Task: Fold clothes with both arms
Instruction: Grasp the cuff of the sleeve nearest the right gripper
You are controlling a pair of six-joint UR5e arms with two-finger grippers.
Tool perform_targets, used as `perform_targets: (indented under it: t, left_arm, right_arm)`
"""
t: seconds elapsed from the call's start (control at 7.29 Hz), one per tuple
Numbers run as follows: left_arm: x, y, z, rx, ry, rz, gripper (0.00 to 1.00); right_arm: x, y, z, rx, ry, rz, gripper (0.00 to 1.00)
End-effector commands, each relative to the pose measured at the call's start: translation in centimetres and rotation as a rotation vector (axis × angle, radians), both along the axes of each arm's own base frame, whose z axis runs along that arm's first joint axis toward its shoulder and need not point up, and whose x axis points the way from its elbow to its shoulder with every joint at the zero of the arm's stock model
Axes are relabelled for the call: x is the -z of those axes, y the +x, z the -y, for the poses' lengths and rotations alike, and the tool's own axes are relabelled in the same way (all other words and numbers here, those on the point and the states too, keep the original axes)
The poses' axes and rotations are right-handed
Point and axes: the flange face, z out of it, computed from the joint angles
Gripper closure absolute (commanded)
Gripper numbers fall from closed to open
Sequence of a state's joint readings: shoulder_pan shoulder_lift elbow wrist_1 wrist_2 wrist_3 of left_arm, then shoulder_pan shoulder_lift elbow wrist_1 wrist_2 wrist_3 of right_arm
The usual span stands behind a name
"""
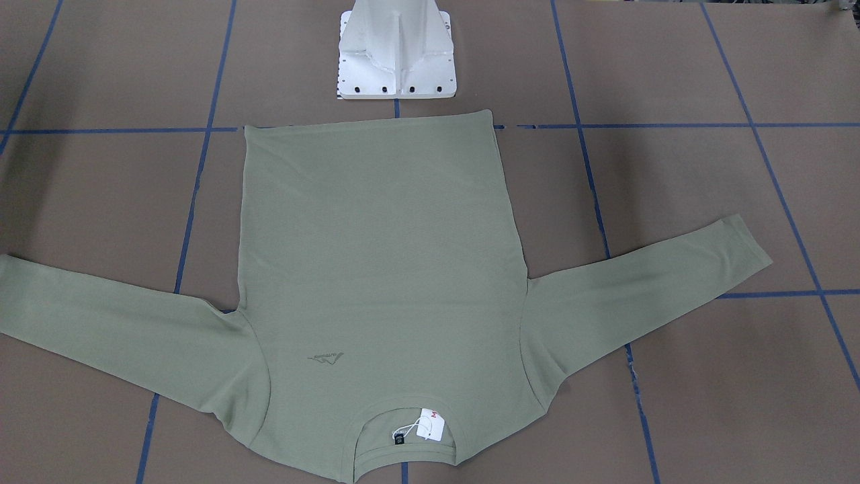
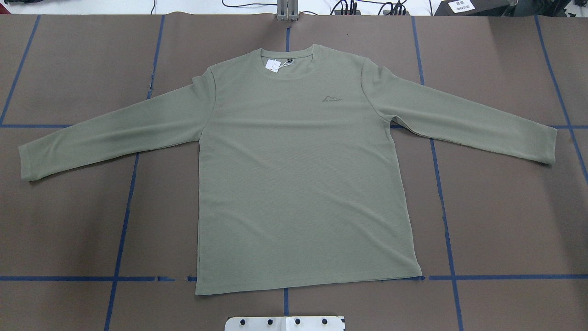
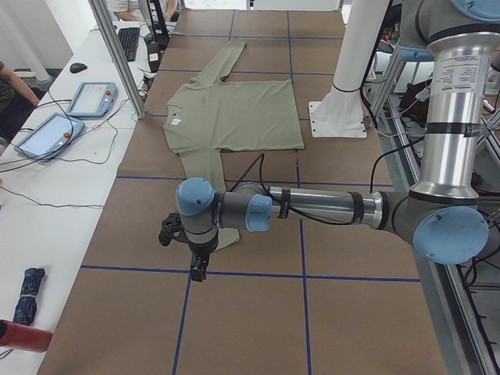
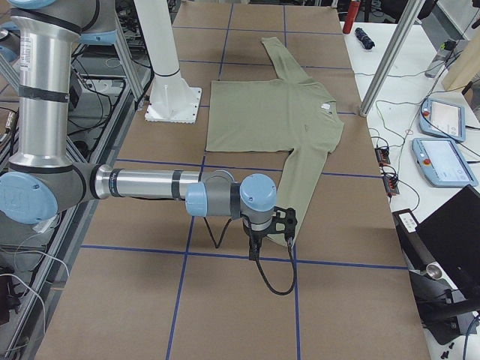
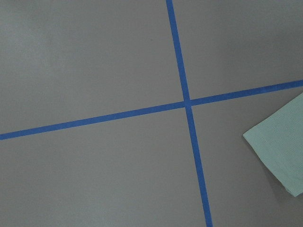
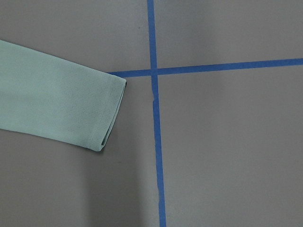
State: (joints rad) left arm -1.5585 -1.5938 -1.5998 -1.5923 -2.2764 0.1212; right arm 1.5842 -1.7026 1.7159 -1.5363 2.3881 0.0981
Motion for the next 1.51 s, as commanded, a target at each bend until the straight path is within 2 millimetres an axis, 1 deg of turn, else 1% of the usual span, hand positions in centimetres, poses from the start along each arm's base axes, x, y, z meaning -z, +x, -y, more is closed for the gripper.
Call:
perform_targets:
  t: [0.0, 0.27, 0.41, 0.55, 0.69, 0.82, 0.96, 1.1, 1.23, 1.37]
  left_arm:
    - [-0.1, 0.0, 0.0, -0.001, 0.0, -0.001, 0.0]
    - [0.3, 0.0, 0.2, -0.011, 0.024, -0.003, 0.0]
    - [1.3, 0.1, 1.1, -0.009, 0.078, 0.0, 0.0]
    - [1.8, 0.2, 1.6, -0.004, 0.132, -0.005, 0.0]
    - [2.4, 0.2, 1.9, -0.004, 0.184, -0.01, 0.0]
    - [2.2, 0.4, 2.1, -0.009, 0.211, -0.011, 0.0]
    - [2.7, 1.7, 2.4, -0.032, 0.278, -0.017, 0.0]
    - [1.7, 2.1, 2.3, -0.037, 0.267, -0.02, 0.0]
    - [2.1, 3.2, 2.9, -0.058, 0.283, -0.023, 0.0]
    - [2.5, 3.3, 3.5, -0.046, 0.305, -0.028, 0.0]
  right_arm:
    - [0.5, -0.1, 0.1, 0.0, 0.011, 0.008, 0.0]
    - [1.1, -0.5, 0.7, 0.01, 0.025, 0.014, 0.0]
    - [1.3, -1.5, 1.0, 0.034, 0.038, 0.011, 0.0]
    - [2.6, -2.5, 1.5, 0.053, 0.069, 0.015, 0.0]
    - [5.3, -3.9, 3.5, 0.082, 0.155, 0.029, 0.0]
    - [5.7, -5.3, 4.0, 0.112, 0.17, 0.053, 0.0]
    - [5.1, -8.8, 4.1, 0.172, 0.151, 0.044, 0.0]
    - [5.0, -10.4, 5.7, 0.197, 0.207, 0.053, 0.0]
    - [2.4, -10.9, 5.8, 0.205, 0.259, 0.06, 0.0]
    - [0.4, -12.2, 6.7, 0.22, 0.31, 0.055, 0.0]
